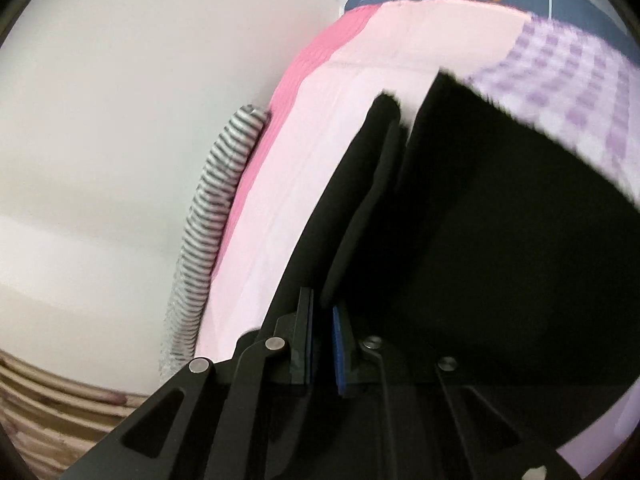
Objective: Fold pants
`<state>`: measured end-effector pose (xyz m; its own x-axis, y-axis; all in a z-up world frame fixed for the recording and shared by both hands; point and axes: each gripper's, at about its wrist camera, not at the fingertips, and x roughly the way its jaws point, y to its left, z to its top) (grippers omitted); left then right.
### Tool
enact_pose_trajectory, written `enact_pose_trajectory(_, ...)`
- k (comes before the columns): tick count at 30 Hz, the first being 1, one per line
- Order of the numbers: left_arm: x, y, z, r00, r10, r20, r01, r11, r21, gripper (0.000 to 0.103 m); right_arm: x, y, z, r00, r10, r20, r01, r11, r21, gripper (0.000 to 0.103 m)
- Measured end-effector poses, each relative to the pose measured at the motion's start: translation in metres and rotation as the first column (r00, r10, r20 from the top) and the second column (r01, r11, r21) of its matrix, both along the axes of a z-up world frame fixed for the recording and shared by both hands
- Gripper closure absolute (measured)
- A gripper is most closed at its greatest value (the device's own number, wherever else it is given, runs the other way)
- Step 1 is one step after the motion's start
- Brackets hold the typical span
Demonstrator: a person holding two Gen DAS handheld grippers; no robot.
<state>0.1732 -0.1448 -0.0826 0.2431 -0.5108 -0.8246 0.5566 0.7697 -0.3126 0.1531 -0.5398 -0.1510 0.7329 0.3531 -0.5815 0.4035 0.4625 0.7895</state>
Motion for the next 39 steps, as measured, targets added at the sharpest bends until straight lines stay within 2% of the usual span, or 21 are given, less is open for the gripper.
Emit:
enact_pose_trajectory(2, 0.0, 0.001, 0.0, 1.0, 0.004, -0.004, -0.004, 1.0, -0.005, 0.095, 0.005, -0.01, -0.001, 0.999, -0.026, -0.04, 0.025, 0.999, -0.02, 0.092)
enact_pose_trajectory(6, 0.0, 0.001, -0.002, 1.0, 0.004, -0.014, -0.004, 1.0, -0.006, 0.095, 0.009, -0.027, 0.0, 0.998, -0.057, -0.039, 0.057, 0.998, -0.009, 0.092)
enact_pose_trajectory(13, 0.0, 0.001, -0.005, 1.0, 0.009, -0.025, -0.009, 1.0, -0.01, 0.095, 0.025, -0.047, 0.012, 0.994, -0.081, -0.069, 0.077, 0.995, -0.06, 0.093)
enact_pose_trajectory(15, 0.001, 0.002, -0.005, 1.0, 0.013, -0.026, -0.014, 1.0, -0.013, 0.095, 0.032, -0.046, 0.014, 0.994, -0.085, -0.074, 0.08, 0.994, -0.072, 0.095)
enact_pose_trajectory(22, 0.0, 0.003, -0.005, 1.0, 0.008, -0.02, -0.008, 1.0, -0.016, 0.095, 0.03, -0.053, 0.048, 0.996, -0.074, -0.054, 0.066, 0.987, -0.147, 0.098)
enact_pose_trajectory(24, 0.0, 0.002, -0.004, 1.0, 0.007, -0.018, -0.007, 1.0, -0.017, 0.094, 0.027, -0.056, 0.058, 0.996, -0.08, -0.039, 0.073, 0.983, -0.169, 0.098)
enact_pose_trajectory(26, -0.002, 0.001, -0.002, 1.0, 0.003, -0.009, -0.003, 1.0, -0.02, 0.094, 0.023, -0.06, 0.068, 0.997, -0.073, -0.001, 0.072, 0.987, -0.147, 0.098)
enact_pose_trajectory(34, -0.008, -0.004, 0.005, 0.999, -0.036, 0.038, 0.037, 0.999, -0.004, 0.094, -0.006, -0.058, 0.11, 0.995, -0.074, 0.067, 0.086, 0.973, -0.216, 0.098)
enact_pose_trajectory(37, -0.011, -0.008, 0.002, 0.997, -0.069, 0.041, 0.069, 0.998, 0.016, 0.094, -0.035, -0.058, 0.108, 0.994, -0.093, 0.06, 0.105, 0.967, -0.233, 0.098)
enact_pose_trajectory(39, -0.015, -0.011, -0.004, 0.995, -0.092, 0.036, 0.091, 0.995, 0.034, 0.094, -0.058, -0.061, 0.096, 0.992, -0.121, 0.037, 0.126, 0.964, -0.236, 0.098)
